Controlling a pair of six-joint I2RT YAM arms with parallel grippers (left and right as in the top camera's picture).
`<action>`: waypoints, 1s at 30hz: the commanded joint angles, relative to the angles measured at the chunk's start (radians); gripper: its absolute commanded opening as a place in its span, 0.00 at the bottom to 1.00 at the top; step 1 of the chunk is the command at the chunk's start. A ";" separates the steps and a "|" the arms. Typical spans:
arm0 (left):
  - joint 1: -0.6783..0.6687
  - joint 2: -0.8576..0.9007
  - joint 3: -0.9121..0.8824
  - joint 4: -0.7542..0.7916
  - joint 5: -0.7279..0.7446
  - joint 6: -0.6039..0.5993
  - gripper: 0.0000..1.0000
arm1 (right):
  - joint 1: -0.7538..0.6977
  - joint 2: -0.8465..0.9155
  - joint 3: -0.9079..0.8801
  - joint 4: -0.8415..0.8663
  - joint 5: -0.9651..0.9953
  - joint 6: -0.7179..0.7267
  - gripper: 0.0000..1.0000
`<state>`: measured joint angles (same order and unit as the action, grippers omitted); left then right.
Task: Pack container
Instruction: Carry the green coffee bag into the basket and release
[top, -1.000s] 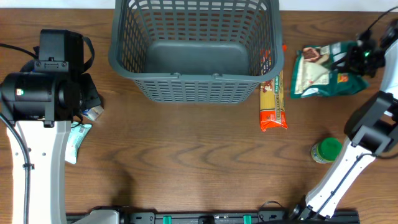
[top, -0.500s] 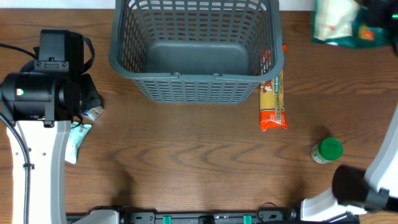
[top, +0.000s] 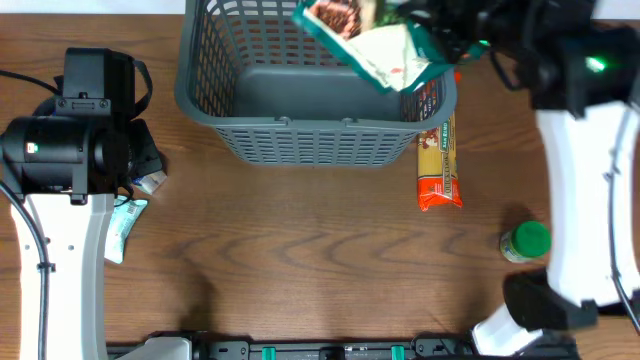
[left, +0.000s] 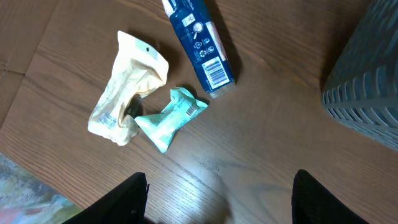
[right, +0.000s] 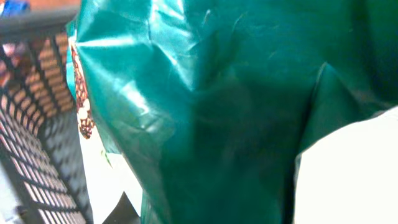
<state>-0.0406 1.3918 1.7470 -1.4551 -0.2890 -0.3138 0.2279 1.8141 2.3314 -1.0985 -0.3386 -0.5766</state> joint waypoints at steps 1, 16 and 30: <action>0.005 0.004 0.004 -0.003 -0.011 0.005 0.56 | 0.032 0.114 0.023 -0.011 -0.002 -0.028 0.01; 0.005 0.004 0.004 -0.003 -0.011 -0.003 0.56 | 0.090 0.447 0.023 -0.070 -0.002 -0.031 0.06; 0.005 -0.004 0.005 0.000 -0.012 -0.078 0.70 | 0.085 0.325 0.060 -0.028 0.003 0.104 0.99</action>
<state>-0.0410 1.3918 1.7470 -1.4551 -0.2916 -0.3336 0.3107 2.2616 2.3356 -1.1561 -0.3225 -0.5663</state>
